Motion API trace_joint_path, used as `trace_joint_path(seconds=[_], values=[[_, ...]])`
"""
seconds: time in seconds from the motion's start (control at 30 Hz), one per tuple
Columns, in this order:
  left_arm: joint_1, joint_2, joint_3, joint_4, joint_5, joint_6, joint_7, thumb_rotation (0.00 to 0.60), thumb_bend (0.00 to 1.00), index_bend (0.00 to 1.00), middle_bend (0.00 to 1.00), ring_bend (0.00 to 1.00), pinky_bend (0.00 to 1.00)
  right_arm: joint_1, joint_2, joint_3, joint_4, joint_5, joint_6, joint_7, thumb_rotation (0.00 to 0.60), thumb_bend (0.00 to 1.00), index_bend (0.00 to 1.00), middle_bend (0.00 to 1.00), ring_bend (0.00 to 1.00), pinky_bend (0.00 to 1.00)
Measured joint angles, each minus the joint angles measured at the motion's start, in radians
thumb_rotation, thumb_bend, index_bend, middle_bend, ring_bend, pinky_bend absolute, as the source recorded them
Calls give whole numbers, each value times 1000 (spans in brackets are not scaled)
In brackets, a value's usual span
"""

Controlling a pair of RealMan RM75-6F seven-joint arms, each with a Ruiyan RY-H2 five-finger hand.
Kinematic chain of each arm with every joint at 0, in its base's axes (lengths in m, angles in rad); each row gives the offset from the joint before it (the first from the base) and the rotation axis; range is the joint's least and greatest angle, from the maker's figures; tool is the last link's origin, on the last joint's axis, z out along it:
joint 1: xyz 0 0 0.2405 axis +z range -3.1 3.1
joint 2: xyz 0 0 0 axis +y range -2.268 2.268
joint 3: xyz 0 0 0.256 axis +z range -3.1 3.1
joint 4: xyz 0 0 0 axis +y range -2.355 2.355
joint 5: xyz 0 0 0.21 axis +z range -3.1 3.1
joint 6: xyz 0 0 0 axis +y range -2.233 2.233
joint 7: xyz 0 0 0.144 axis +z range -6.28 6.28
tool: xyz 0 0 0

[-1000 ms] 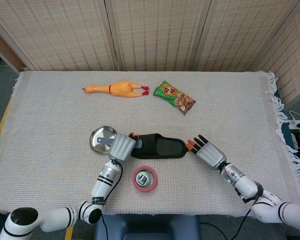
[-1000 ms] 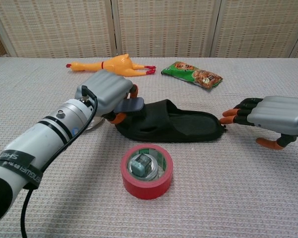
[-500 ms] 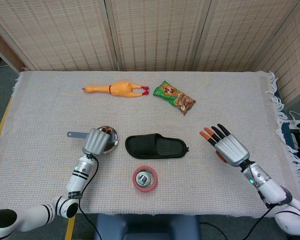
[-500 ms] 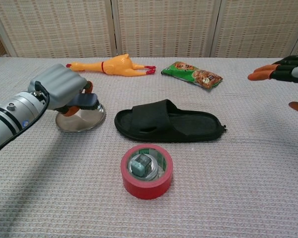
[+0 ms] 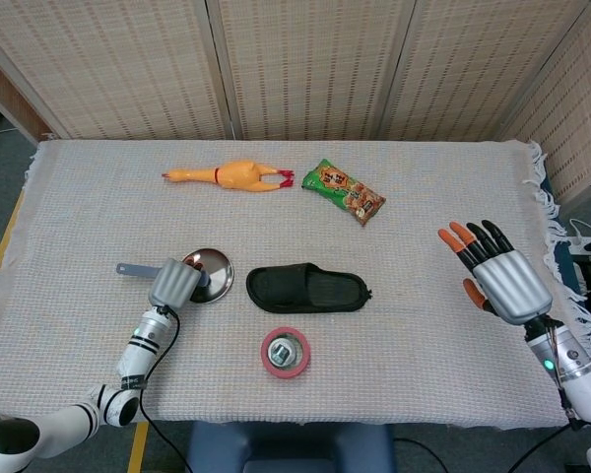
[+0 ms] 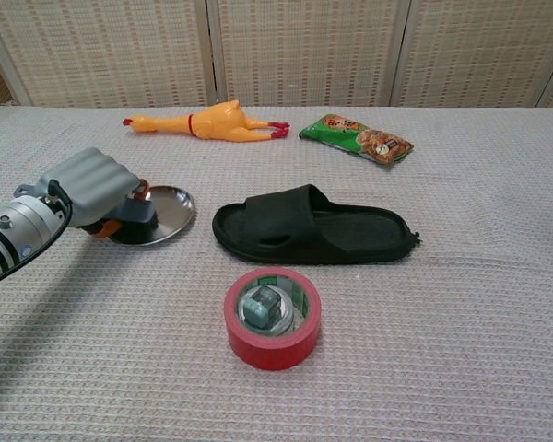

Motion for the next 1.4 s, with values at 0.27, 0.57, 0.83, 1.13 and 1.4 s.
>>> trace_joint_path(seconds=[0.27,0.57,0.83,1.13,1.4], values=[[4,-3,-19,-48,5,16,13,600,509,215,401,791,1000,-2,-19,6,11,2,-25,-9,600,464,0,3,0,0],[2,10,-38,-100,-27,-18,68,600,455,54,156,758,1000,-15,-13,10,6,5,-30,-31,600,464,0,2,0,0],[3,46,-40,-182,-39,-30,97,600,439,9,105,752,1000,-25,-14,24,8,10,-16,-40,600,464,0,2,0,0],[19,105,-32,-370,-18,17,120,600,422,0,47,705,1000,-46,-8,30,6,7,12,-30,600,464,0,1,0,0],[145,279,6,-692,80,227,-14,600,419,0,9,59,404,-145,-23,17,-10,6,154,-57,600,359,0,0,0,0]])
